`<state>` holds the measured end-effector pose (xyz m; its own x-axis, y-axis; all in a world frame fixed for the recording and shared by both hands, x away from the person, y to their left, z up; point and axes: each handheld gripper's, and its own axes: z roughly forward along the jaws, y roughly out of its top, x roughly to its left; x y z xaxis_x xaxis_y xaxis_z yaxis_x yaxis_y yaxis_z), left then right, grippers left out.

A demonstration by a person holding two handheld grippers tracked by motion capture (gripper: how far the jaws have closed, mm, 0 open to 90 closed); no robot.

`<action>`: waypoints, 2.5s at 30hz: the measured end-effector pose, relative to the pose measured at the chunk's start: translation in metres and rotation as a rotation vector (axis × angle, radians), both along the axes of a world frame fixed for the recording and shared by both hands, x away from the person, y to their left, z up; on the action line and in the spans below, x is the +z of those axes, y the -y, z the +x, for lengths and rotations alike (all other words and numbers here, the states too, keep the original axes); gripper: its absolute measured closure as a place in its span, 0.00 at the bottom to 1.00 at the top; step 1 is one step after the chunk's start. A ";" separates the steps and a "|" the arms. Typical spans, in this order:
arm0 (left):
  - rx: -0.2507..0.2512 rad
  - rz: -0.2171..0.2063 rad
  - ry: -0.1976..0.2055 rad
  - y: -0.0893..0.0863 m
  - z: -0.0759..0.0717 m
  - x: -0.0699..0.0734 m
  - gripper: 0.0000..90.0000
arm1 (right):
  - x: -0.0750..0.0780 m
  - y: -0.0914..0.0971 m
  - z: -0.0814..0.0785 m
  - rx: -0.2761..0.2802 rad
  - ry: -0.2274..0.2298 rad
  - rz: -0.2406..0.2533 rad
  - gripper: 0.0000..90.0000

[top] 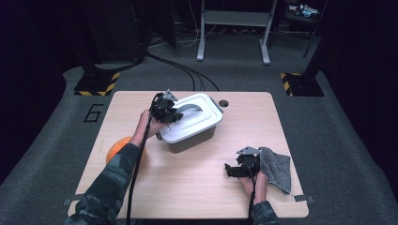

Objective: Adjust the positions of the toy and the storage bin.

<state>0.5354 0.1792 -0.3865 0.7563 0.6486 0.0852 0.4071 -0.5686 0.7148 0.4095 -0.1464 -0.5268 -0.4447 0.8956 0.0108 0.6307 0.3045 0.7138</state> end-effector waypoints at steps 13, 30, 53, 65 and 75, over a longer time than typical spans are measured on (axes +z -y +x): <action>0.087 -0.050 0.007 -0.002 -0.008 0.004 0.53 | 0.013 -0.003 0.005 0.026 -0.027 -0.018 0.12; 0.251 0.004 -0.024 -0.031 -0.027 -0.002 0.10 | 0.065 -0.003 0.031 0.042 0.030 0.011 0.13; 0.276 -0.046 -0.129 -0.057 -0.025 -0.008 0.18 | 0.117 -0.002 0.066 0.056 0.101 0.063 0.17; 0.235 -0.051 -0.131 -0.057 -0.024 -0.008 0.19 | 0.142 -0.024 0.095 0.082 0.108 0.098 0.38; 0.203 -0.050 -0.134 -0.054 -0.019 -0.008 0.19 | 0.128 -0.035 0.117 0.074 0.064 0.086 0.50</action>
